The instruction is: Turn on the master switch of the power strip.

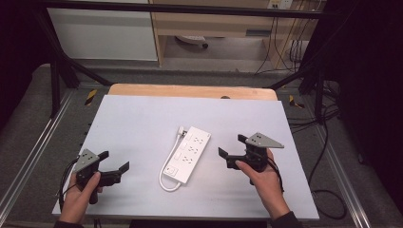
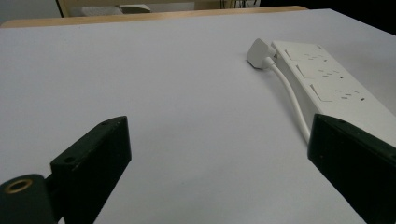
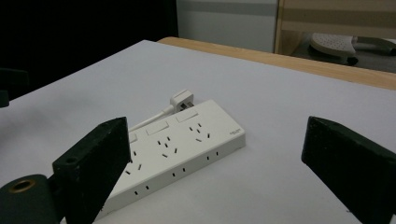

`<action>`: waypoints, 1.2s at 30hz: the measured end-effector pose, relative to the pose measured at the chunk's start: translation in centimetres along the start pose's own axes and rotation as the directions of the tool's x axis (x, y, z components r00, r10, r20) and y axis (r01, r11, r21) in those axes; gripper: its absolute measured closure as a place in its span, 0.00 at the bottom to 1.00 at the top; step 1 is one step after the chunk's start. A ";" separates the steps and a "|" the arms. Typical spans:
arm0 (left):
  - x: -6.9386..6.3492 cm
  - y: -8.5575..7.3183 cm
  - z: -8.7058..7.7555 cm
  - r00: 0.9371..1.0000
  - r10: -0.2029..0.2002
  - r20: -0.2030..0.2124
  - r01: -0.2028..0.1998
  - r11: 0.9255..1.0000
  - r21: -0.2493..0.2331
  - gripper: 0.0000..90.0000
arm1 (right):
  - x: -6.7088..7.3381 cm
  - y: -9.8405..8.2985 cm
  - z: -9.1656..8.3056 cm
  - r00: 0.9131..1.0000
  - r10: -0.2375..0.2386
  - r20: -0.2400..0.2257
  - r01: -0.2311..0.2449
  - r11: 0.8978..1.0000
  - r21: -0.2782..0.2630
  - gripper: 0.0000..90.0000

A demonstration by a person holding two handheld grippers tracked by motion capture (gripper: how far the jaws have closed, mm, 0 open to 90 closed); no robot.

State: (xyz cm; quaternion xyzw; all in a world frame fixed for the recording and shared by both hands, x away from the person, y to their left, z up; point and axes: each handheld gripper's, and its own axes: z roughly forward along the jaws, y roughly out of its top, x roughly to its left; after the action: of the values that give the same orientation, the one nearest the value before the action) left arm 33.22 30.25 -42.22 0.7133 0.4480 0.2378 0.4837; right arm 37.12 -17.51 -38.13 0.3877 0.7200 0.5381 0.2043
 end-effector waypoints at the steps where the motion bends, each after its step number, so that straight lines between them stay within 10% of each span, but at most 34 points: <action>1: 0.0 0.0 0.0 1.000 0.000 0.000 0.000 1.000 0.000 0.07 | 0.1 0.0 0.1 1.000 0.000 0.000 0.000 1.000 -0.003 0.10; 36: 0.0 0.0 0.0 1.000 0.010 0.000 -0.010 1.000 0.001 0.07 | 4.4 -0.5 4.4 0.989 -0.050 -0.137 0.046 0.998 -0.031 0.93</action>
State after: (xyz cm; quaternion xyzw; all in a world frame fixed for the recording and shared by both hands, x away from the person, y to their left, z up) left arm 33.21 30.28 -42.24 0.7157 0.4447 0.2399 0.4822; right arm 37.40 -11.40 -39.51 0.3293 0.7339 0.5685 0.1724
